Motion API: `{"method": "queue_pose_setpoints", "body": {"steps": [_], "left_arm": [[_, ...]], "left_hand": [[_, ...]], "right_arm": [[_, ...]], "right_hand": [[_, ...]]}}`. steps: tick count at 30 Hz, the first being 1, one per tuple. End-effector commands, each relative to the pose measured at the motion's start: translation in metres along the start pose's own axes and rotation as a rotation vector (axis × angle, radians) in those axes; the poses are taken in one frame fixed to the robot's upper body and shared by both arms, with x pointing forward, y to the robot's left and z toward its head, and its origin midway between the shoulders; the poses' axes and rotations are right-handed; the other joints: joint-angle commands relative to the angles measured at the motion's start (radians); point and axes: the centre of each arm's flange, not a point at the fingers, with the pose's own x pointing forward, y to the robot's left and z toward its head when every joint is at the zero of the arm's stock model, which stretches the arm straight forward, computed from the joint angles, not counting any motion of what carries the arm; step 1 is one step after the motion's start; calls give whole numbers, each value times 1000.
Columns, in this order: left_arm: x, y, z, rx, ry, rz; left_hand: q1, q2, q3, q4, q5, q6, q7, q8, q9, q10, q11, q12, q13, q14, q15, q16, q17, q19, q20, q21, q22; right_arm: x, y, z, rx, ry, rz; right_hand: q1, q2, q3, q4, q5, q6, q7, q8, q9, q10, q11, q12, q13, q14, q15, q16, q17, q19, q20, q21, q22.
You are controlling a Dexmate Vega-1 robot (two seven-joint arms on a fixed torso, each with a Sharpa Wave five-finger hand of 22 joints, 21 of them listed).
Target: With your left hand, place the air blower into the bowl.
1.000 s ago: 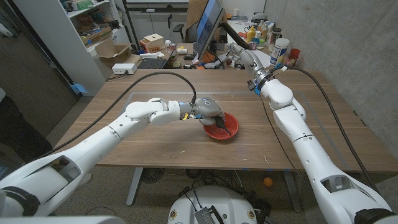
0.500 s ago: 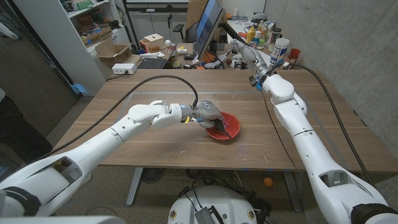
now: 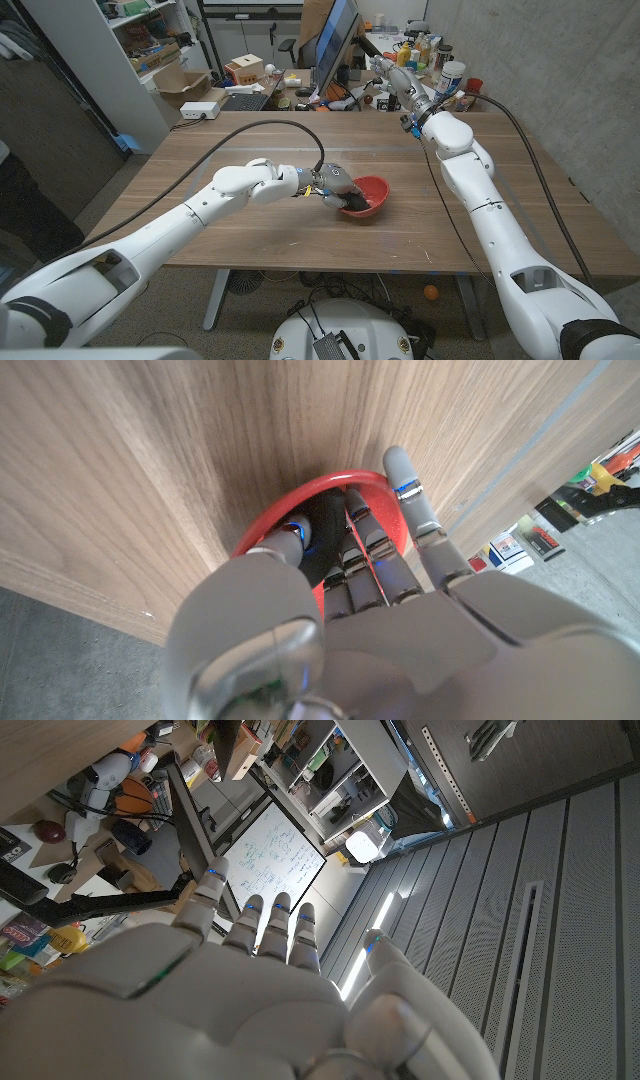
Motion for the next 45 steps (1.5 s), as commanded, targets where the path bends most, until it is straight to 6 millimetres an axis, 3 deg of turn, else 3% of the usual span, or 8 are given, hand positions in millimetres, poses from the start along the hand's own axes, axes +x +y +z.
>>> {"method": "queue_pose_setpoints", "body": {"steps": [1,9,16,18,23,26,41,45], "left_arm": [[3,2,-6,-63,21,-46],[2,3,-11,-107,17,-28],[0,1,-13,-119,22,21],[-2,1,-13,-122,28,50],[-7,3,-14,-144,35,106],[-8,4,-15,-162,26,126],[-14,9,-10,-180,22,148],[-17,11,-8,-168,21,140]], "left_hand": [[-36,-4,-5,15,0,-4,-2,2,-5,-25,8,-9,0,-53,-4,-11,-5,-37,34,-27,5],[-124,-5,-32,52,-3,-24,3,-2,-18,-83,38,-20,-6,-151,47,-11,-10,-125,90,-87,6],[-184,-43,-64,58,-3,-25,1,1,-28,-127,38,-24,-10,-223,57,-16,-20,-190,89,-134,7],[-204,-55,-74,59,-2,-36,-1,-2,-32,-147,38,-25,-12,-245,56,-14,-22,-226,107,-157,8],[-256,-65,-93,65,0,-86,-15,-12,-42,-220,42,-31,-16,-309,76,-13,-24,-296,115,-209,10],[-292,-65,-106,78,-1,-114,-9,-14,-45,-256,40,-31,-18,-335,87,-10,-22,-327,115,-234,11],[-379,-91,-148,106,-2,-141,0,-9,-51,-302,53,-25,-23,-388,113,-8,-21,-354,116,-270,12],[-402,-114,-165,107,0,-154,-1,-10,-53,-316,55,-24,-25,-405,121,-9,-22,-372,116,-286,12]], "right_arm": [[4,0,1,-8,2,6],[5,-1,-3,-5,4,7],[5,-1,-9,0,12,9],[5,-2,-10,4,14,7],[4,-2,-12,6,15,7],[3,-3,-12,8,15,4],[-3,-6,-9,4,9,1],[-3,-6,-6,3,3,0]], "right_hand": [[-9,-2,-5,-2,4,1,0,1,5,-6,-2,-1,2,3,2,1,3,0,5,-4,5],[-10,-2,-5,-2,4,0,0,1,5,-5,-3,0,2,4,1,1,3,0,4,-3,6],[-11,-2,-5,-2,4,1,0,2,5,-5,-6,0,2,5,0,2,3,0,3,-3,6],[-11,-2,-6,-2,5,0,0,2,5,-5,-5,0,2,5,0,2,3,1,3,-2,6],[-11,-2,-6,-3,5,0,1,2,5,-3,-6,1,2,6,-2,3,3,2,3,-2,6],[-11,-1,-6,-3,5,1,0,3,5,-2,-7,2,2,8,-4,4,3,3,1,-1,6],[-13,-1,-6,-4,5,2,1,4,5,-1,-8,2,2,10,-7,4,3,4,-18,0,6],[-13,0,-6,-4,5,1,1,4,5,-1,-7,2,2,10,-7,4,3,4,-18,0,6]]}}
